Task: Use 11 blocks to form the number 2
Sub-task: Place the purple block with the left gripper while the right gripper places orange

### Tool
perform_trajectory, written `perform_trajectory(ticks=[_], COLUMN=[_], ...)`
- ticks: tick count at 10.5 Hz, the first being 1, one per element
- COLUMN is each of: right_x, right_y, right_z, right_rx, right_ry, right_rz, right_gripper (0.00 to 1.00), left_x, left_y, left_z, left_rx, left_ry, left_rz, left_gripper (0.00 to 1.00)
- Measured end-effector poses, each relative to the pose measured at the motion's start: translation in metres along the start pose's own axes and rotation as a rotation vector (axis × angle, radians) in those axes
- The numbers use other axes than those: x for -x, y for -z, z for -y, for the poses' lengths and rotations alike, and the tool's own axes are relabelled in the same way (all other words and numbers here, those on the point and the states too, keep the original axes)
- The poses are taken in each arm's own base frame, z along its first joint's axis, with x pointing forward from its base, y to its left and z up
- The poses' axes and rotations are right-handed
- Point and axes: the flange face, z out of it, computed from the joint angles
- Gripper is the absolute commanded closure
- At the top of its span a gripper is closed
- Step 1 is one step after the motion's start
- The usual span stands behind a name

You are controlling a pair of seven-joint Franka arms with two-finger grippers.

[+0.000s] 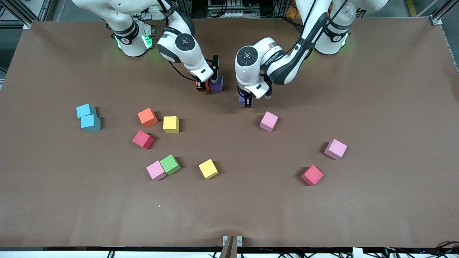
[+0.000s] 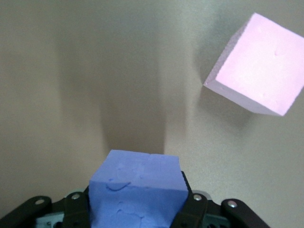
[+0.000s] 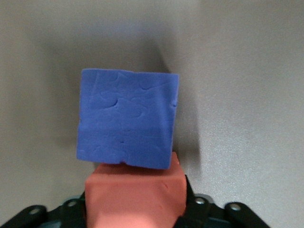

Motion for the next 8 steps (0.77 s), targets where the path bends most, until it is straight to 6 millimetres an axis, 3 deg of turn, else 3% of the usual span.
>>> perform_trajectory(ticks=[5,8], right_x=[0.001,0.005], right_y=[0.009,0.052], right_z=[-0.01,-0.029], right_rx=[0.017,0.098], right_ry=[-0.009,0.004], right_rz=[0.011,0.066], right_gripper=[0.0,0.0], left_x=[-0.015,-0.001], left_y=[0.033,0.021], left_z=[-0.019,0.004], left_rx=[0.04,0.027], left_ry=[0.057,0.03], left_rz=[0.038,0.037], left_gripper=[1.0,1.0])
